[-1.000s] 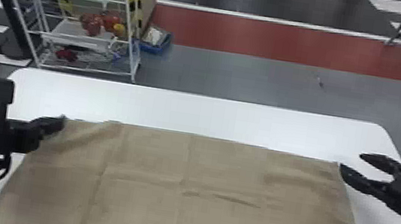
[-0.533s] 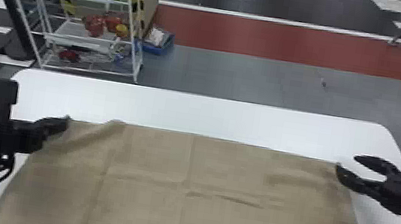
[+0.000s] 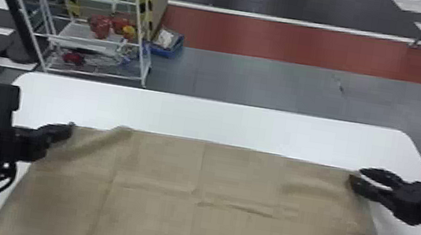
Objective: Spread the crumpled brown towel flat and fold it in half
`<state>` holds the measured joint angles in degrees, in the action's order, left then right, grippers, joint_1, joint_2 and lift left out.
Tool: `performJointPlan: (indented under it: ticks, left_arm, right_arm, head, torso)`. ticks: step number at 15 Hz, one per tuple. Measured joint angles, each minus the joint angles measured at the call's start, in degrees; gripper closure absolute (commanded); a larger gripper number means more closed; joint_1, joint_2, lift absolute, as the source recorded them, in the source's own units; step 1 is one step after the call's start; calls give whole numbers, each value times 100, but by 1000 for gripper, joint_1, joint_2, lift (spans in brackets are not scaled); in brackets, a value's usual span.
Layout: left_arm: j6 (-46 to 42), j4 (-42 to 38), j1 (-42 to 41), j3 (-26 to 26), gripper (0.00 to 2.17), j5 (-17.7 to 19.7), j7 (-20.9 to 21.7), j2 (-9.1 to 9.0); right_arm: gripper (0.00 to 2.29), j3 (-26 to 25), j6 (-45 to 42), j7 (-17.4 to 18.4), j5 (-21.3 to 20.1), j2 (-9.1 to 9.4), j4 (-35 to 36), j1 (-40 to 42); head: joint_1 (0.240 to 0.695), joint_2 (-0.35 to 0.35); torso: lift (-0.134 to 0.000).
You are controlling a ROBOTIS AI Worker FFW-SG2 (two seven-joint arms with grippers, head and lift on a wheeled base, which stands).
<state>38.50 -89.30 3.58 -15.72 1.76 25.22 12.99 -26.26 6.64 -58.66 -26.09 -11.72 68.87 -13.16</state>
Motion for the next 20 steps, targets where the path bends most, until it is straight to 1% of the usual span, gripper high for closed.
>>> performJointPlan:
  ticks: [2, 6, 8, 9, 11, 15, 18, 20]
  left_arm:
    - [10, -13, -19, 14, 1089, 0, -7, -6]
    - [14, -154, -76, 7, 1089, 0, -12, -15]
    - [25, -301, -155, -15, 1102, 2, -18, -23]
    - [46, -406, -213, -31, 1204, 9, -14, -27]
    - [163, -568, -263, -57, 1204, 16, -17, -39]
    - [241, -790, -323, -171, 1204, 48, -17, -60]
    - [226, -894, -352, -334, 1204, 150, -27, -87]
    - [164, -956, -411, -419, 1204, 255, -27, -106]
  right_arm:
    - [1301, -6, 19, -89, 31, -30, -5, -3]
    - [1301, -70, 12, -292, 123, -141, -5, 0]
    - [1301, -109, -2, -331, 163, -153, 51, 47]
    - [1301, -121, -3, -366, 192, -154, 94, 74]
    - [1301, -151, 14, -459, 270, -153, 243, 103]
    - [1301, -398, 143, -764, 446, -159, 565, 92]
    - [1301, -396, 168, -1088, 464, -215, 731, -7]
    - [1301, -331, 85, -1218, 464, -217, 809, -17]
  head:
    - [695, -3]
    - [695, -12]
    - [695, -15]
    - [695, -15]
    - [695, -15]
    - [695, -20]
    - [695, -6]
    - [695, 4]
  torso:
    - [-122]
    - [-122]
    - [-122]
    - [-122]
    - [-122]
    - [-122]
    - [-122]
    - [-122]
